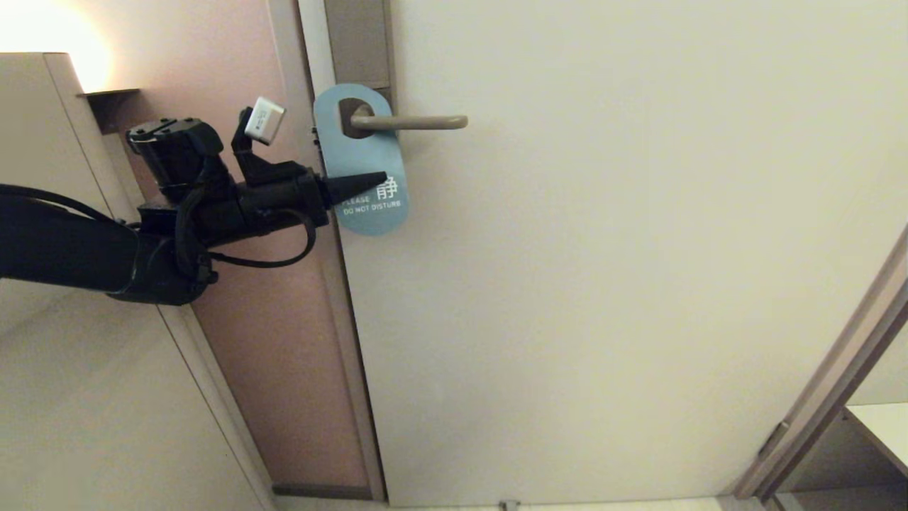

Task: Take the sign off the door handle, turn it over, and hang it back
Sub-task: Take down the sign

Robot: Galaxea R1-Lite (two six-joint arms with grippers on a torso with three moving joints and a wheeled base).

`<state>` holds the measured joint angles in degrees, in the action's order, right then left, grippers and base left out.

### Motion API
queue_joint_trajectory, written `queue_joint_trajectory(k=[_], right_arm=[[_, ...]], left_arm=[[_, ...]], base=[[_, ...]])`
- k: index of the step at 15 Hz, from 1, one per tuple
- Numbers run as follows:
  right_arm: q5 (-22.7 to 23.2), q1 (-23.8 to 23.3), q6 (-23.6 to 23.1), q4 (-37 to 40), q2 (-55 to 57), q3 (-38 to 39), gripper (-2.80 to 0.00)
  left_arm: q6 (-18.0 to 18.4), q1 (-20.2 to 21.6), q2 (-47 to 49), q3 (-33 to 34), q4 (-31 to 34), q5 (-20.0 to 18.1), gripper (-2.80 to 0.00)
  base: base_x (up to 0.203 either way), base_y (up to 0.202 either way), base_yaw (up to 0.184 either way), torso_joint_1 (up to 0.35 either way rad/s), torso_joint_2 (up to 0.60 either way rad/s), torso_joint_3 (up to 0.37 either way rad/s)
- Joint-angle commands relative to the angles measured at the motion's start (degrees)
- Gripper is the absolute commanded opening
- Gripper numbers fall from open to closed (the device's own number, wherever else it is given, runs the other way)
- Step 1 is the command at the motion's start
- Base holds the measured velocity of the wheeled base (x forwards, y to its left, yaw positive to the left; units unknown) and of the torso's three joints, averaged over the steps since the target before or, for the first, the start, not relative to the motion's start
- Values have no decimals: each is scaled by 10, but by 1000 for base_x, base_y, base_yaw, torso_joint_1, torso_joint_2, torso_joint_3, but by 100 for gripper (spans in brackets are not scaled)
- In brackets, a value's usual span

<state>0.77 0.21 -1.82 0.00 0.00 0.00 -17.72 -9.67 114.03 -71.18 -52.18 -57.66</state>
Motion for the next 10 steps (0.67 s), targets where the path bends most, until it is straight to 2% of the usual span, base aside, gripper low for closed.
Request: queue_joint_trajectory(k=[1, 4, 10], right_arm=[[0, 1, 0, 0, 1, 0, -280], [0, 1, 0, 0, 1, 0, -280], [0, 1, 0, 0, 1, 0, -280]], left_arm=[[0, 0, -18, 18, -4, -3, -280], [19, 0, -34, 46, -4, -3, -280], [22, 10, -29, 54, -4, 3, -280]], base=[[0, 0, 0, 0, 0, 0], [0, 0, 0, 0, 0, 0], [0, 0, 0, 0, 0, 0]])
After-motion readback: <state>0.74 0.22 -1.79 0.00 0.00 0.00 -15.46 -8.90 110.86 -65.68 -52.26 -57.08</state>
